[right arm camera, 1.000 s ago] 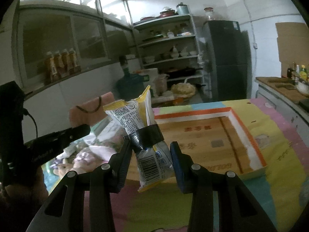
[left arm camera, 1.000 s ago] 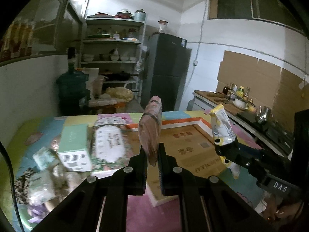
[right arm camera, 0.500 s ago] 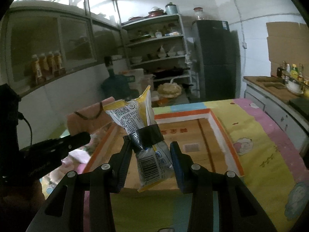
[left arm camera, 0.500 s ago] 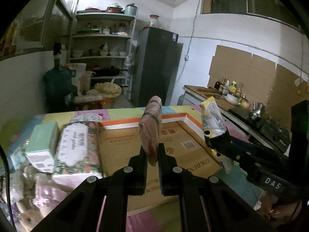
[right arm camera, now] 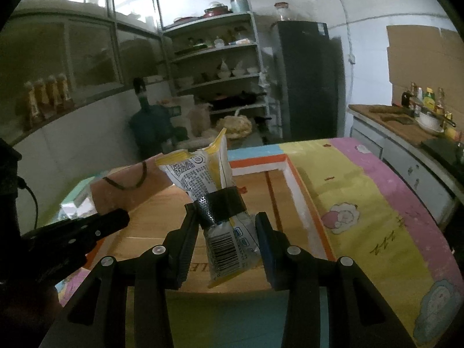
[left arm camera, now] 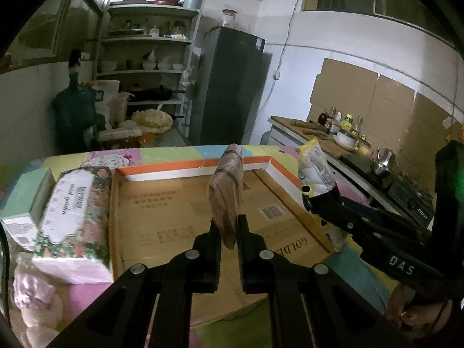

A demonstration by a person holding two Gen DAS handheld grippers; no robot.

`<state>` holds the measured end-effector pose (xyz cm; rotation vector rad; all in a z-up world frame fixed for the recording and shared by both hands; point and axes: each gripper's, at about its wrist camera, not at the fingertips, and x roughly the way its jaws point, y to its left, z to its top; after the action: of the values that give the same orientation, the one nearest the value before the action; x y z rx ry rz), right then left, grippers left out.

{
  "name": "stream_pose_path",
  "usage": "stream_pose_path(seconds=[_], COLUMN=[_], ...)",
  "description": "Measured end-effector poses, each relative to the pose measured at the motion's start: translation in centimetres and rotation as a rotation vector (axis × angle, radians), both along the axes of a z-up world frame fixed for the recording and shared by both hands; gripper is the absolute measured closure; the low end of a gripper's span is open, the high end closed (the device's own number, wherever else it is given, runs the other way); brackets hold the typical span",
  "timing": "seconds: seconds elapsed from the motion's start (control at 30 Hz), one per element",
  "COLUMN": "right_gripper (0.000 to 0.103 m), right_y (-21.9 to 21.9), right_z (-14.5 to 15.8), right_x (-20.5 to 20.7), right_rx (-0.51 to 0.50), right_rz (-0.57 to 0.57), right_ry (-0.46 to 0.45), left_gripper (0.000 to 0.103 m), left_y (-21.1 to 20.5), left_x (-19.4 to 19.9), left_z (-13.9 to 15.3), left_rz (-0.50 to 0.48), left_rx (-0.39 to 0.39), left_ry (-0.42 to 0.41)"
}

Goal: Organize soft objects
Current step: 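Carry the pink pouch and snack bag over the cardboard box with both grippers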

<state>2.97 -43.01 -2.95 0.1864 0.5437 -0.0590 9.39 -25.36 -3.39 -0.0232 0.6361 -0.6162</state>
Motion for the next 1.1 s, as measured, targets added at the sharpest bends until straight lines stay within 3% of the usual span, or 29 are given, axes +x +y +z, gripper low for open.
stream_pose_path(seconds=[0.6, 1.1], right_gripper=[0.061, 0.061], right_y=[-1.8, -2.2], right_z=[-3.1, -4.4], right_x=[2.8, 4.3], right_rx=[-0.052, -0.089], right_rz=[-0.062, -0.068], right_ry=[0.117, 0.186], left_gripper=[0.093, 0.092], left_y=[-2.1, -3.2], left_x=[1.5, 3.1], left_z=[-2.6, -5.3], left_rz=[-0.053, -0.082], left_rx=[-0.001, 0.015], left_ry=[0.097, 0.234])
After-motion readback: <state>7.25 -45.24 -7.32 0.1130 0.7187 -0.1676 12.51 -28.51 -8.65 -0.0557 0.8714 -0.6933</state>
